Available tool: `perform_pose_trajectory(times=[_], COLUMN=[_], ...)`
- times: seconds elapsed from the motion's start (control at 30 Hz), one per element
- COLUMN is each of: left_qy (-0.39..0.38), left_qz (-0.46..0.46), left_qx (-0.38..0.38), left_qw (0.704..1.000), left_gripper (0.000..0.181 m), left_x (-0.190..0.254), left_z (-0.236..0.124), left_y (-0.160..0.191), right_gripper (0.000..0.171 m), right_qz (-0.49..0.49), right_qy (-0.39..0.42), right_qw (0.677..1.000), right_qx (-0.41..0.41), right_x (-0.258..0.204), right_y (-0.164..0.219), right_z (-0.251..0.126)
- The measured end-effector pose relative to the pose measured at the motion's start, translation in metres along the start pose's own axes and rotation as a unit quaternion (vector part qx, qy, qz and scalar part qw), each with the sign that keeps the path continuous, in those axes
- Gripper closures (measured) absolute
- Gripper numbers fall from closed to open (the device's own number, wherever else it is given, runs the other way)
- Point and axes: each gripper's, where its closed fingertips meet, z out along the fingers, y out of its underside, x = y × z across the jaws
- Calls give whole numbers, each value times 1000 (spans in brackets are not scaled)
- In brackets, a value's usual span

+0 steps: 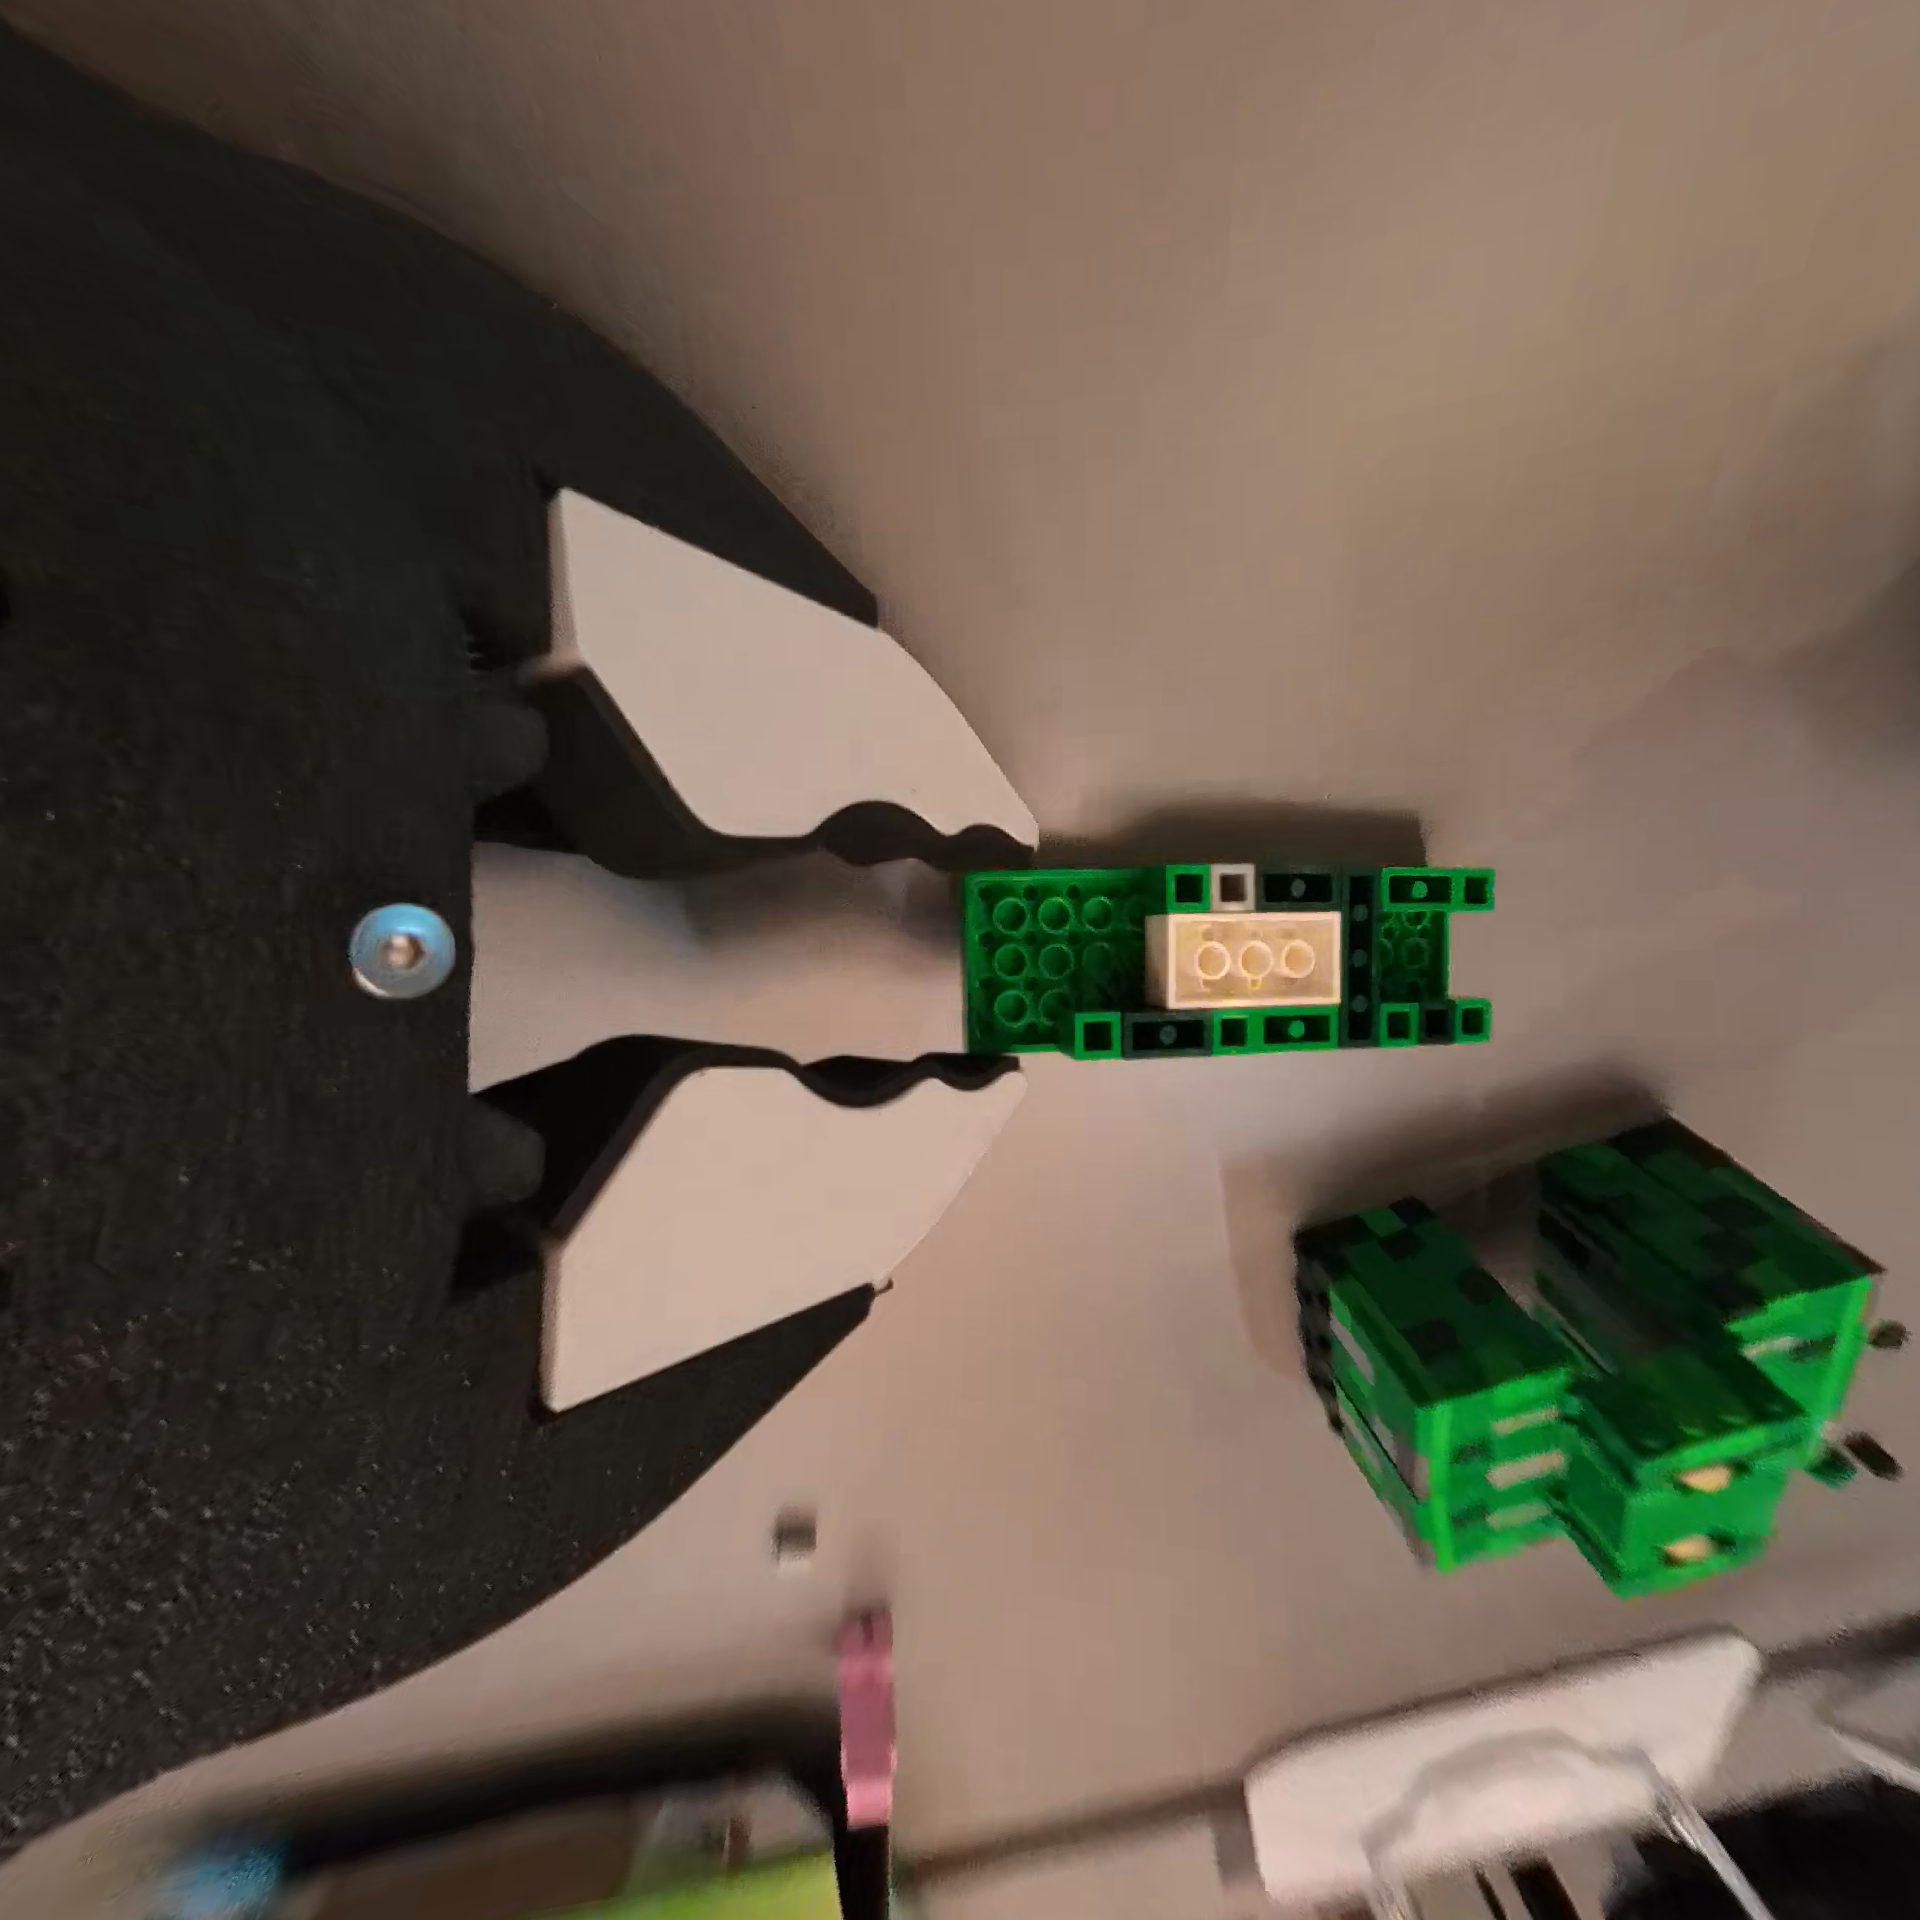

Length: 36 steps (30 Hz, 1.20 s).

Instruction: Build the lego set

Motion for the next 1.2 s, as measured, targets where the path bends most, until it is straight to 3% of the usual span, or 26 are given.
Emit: perform_pose_trajectory(times=[0.17, 0.3, 0.4, 0.5, 0.7, 0.73, 0.8, 0.87, 0.9, 0.97, 1.03, 1.2], left_qy=[-1, -3, -1, 3, 7, 5, 0, -1, -2, -3, -2, 2], left_qz=[-2, 0, -11, -17, -16, -16, -21, -28, -30, -33, -35, -33], left_qx=[-4, -13, -17, -23, -30, -29, -24, -17, -14, -14, -19, -45], left_qw=[1000, 1000, 1000, 1000, 999, 999, 1000, 999, 999, 999, 999, 998], left_gripper=[144, 144, 144, 144, 144, 144, 144, 144, 144, 144, 144, 144], left_x=[0, -1, -2, -1, 0, -1, -3, -4, -5, -5, -4, 1], left_z=[1, 1, 2, 4, 5, 4, 3, 2, 2, 2, 3, 7], left_y=[2, 6, 9, 12, 15, 15, 13, 11, 10, 10, 12, 19], right_gripper=[138, 138, 128, 113, 117, 119, 125, 124, 122, 114, 113, 110], right_qz=[-209, -423, -532, -564, -581, -560, -434, -210, -86, 123, 237, 293], right_qy=[159, 257, 249, 215, 173, 168, 146, 77, 35, -72, -136, -159], right_qw=[964, 869, 809, 797, 794, 810, 886, 971, 991, 987, 960, 942], right_qx=[-29, -27, 8, 24, 40, 42, 67, 88, 94, 76, 59, 25], right_x=[20, 16, -6, -17, -28, -26, -15, -1, 6, 7, 4, 6], right_y=[-5, -18, -26, -25, -24, -24, -25, -23, -20, -8, 0, 6], right_z=[-11, -21, -21, -25, -35, -38, -44, -45, -43, -33, -25, -6])
